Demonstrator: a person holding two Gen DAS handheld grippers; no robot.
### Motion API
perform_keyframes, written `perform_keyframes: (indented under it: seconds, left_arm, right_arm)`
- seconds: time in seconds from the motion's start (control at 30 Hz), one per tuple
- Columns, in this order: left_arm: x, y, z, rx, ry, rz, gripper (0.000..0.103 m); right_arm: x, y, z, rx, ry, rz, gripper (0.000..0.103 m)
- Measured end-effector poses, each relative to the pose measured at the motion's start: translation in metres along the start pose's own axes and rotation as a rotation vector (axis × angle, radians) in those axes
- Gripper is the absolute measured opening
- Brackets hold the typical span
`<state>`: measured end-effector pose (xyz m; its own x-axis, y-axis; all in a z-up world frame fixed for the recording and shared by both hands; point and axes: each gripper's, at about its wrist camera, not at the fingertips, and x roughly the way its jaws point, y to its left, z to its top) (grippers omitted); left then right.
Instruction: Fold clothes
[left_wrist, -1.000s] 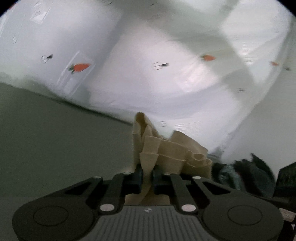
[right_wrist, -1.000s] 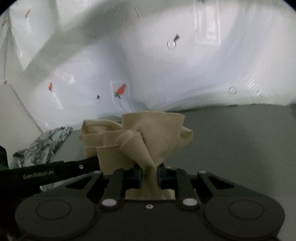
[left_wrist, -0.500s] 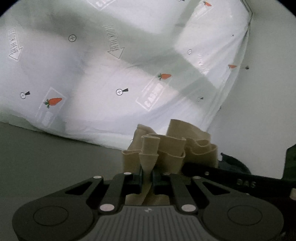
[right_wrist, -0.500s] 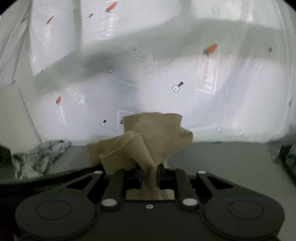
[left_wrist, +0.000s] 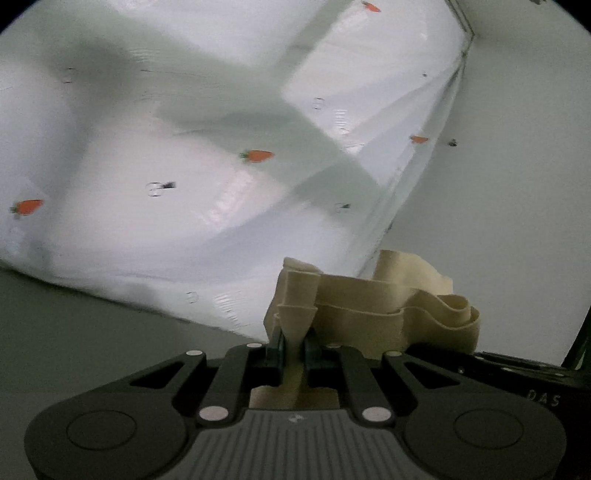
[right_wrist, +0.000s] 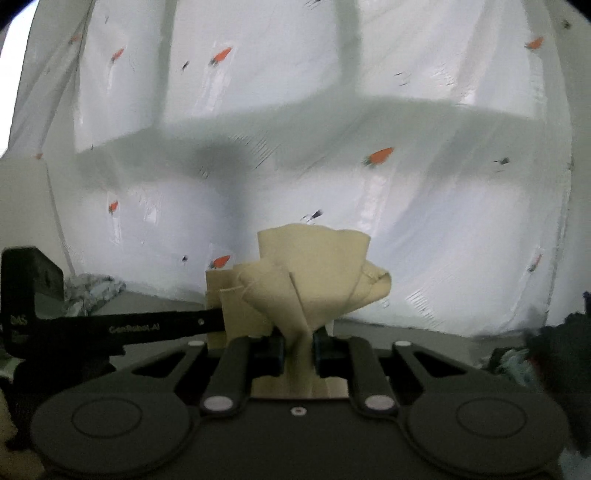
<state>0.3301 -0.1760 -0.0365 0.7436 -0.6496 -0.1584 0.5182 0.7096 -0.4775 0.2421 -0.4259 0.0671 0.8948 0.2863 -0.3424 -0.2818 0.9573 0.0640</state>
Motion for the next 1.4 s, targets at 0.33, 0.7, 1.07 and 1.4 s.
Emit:
perform_keyframes:
  seconds: [0.33, 0.7, 1.07, 1.4]
  left_arm:
    - [0.123, -0.155, -0.046, -0.080, -0.016, -0.065, 0.011]
    - [0.263, -0.234, -0.061, -0.046, 0.066, -0.163, 0.012]
    - [0.385, -0.204, -0.060, -0.059, 0.169, -0.021, 0.013]
    - [0.457, -0.182, -0.076, -0.075, 0.332, 0.085, 0.020]
  right_arm:
    - [-0.076, -0.215, 0.027, -0.016, 0.043, 0.097, 0.015]
    - [-0.067, -0.367, 0.055, -0.223, 0.102, 0.072, 0.015]
    - [0.055, -0.432, 0.026, -0.347, 0.206, -0.104, 0.014]
    - [0.116, -0.451, -0.023, -0.476, 0.338, -0.285, 0.015]
